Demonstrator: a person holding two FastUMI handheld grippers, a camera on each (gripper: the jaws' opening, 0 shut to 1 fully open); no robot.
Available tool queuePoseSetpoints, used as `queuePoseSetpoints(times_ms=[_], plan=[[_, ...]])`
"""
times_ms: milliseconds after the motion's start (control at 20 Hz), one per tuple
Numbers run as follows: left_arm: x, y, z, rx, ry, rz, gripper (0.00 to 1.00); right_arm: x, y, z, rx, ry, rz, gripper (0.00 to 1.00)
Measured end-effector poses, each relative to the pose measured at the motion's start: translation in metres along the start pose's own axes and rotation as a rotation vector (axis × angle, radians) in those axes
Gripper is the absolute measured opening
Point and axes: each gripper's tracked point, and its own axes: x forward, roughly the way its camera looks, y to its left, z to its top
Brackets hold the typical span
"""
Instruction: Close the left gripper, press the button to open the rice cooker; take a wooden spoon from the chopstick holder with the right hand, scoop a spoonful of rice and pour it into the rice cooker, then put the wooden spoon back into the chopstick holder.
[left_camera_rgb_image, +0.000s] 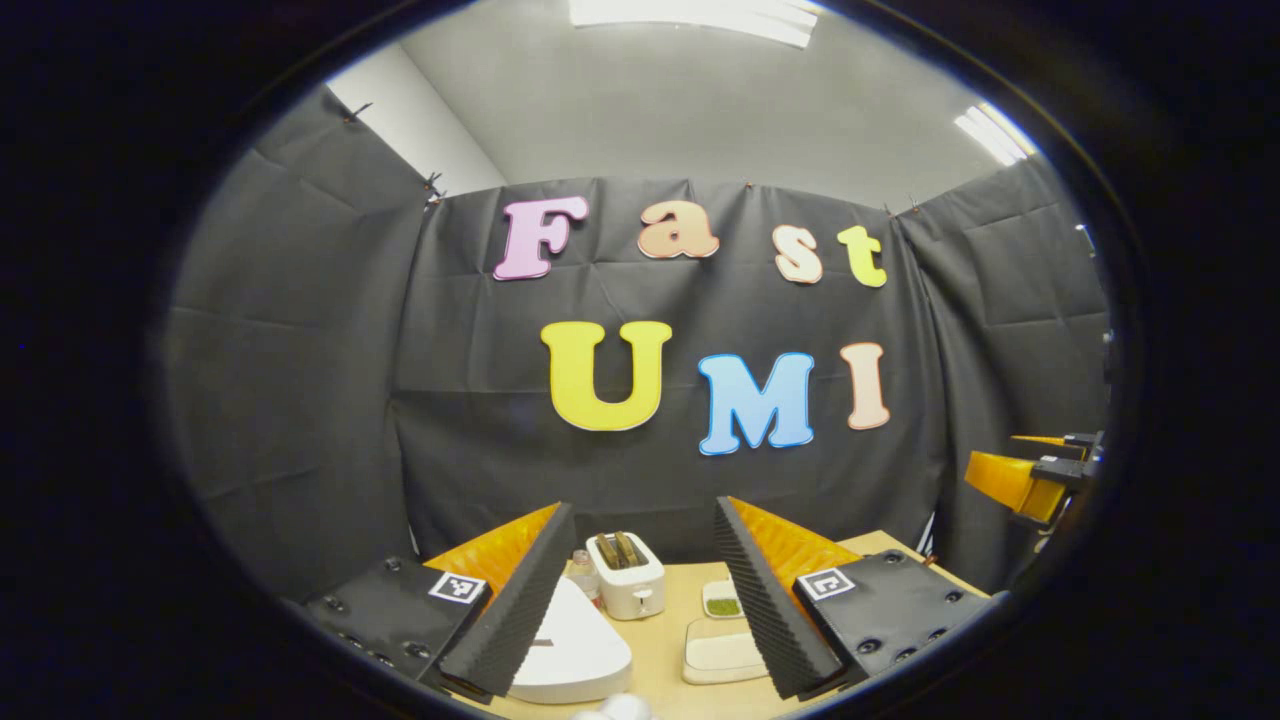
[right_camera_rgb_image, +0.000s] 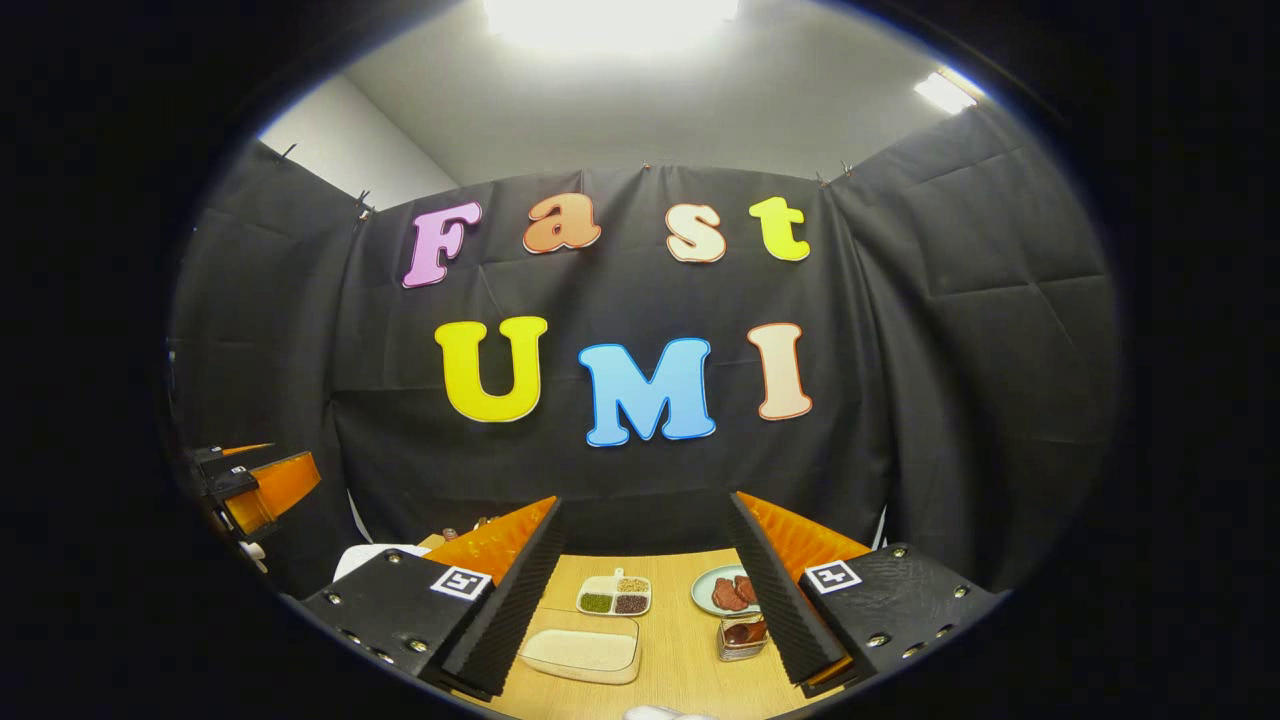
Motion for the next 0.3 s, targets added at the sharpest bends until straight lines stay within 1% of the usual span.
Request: queuePoseSetpoints(times_ms=[300], plan=[[0.0003,0.0013,0.0003,0.006,-0.002,0.002,0.98,-0.002,0.0016,-0.0003,0.004,0.002,0.003,0.98]])
